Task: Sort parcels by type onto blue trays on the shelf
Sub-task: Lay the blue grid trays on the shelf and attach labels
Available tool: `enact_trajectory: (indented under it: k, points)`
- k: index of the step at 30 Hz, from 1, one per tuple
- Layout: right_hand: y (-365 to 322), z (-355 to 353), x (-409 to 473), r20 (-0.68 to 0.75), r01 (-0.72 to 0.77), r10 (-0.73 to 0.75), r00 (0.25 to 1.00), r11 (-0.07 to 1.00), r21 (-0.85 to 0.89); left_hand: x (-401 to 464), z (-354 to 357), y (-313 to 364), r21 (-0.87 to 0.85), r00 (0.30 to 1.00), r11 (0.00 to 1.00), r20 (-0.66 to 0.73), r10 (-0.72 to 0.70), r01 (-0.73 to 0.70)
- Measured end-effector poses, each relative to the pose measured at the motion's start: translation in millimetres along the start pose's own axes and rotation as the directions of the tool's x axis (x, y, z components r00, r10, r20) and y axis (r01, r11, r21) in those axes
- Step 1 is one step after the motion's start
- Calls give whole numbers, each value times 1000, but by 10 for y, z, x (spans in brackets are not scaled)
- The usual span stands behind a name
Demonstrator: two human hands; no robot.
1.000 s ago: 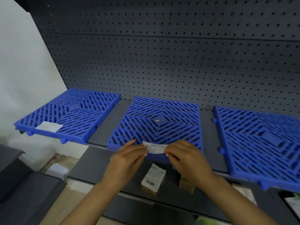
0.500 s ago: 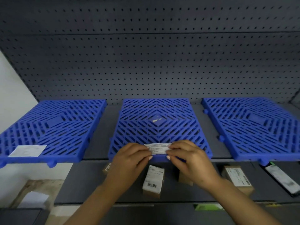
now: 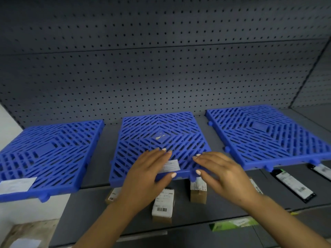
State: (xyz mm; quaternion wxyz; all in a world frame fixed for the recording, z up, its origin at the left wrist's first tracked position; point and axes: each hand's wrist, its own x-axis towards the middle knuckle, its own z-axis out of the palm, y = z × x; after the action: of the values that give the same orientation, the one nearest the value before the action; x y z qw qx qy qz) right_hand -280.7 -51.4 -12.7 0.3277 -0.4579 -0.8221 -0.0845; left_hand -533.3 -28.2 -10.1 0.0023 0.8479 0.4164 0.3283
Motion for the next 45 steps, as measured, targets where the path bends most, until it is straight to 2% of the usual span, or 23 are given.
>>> enact_trajectory:
  k: [11, 19, 26, 33, 38, 45]
  points:
    - [894, -845, -535, -165, -169, 145, 976, 975, -143, 1003, 612, 952, -75, 963, 961, 23, 270, -267]
    - [1930, -1593, -1170, -184, -236, 202, 962, 953, -188, 1708, 1452, 2025, -148, 940, 932, 44, 339, -330]
    - [2867, -2160, -1659, -210, -241, 200, 957, 952, -192, 2178, 2105, 2879, -147, 933, 937, 130, 336, -317]
    - [3675, -2457, -2139, -121, -253, 231, 965, 943, -218, 2431, 2680, 3527, -74, 932, 960, 227, 281, -271]
    - [4078, -2486, -2297, -68, -246, 237, 969, 952, -181, 2542, 3000, 3742, -61, 927, 972, 293, 233, -225]
    - [4422, -2325, -2379, 1, -223, 224, 975, 969, -105, 2615, 3317, 3853, 73, 911, 959, 338, 235, -274]
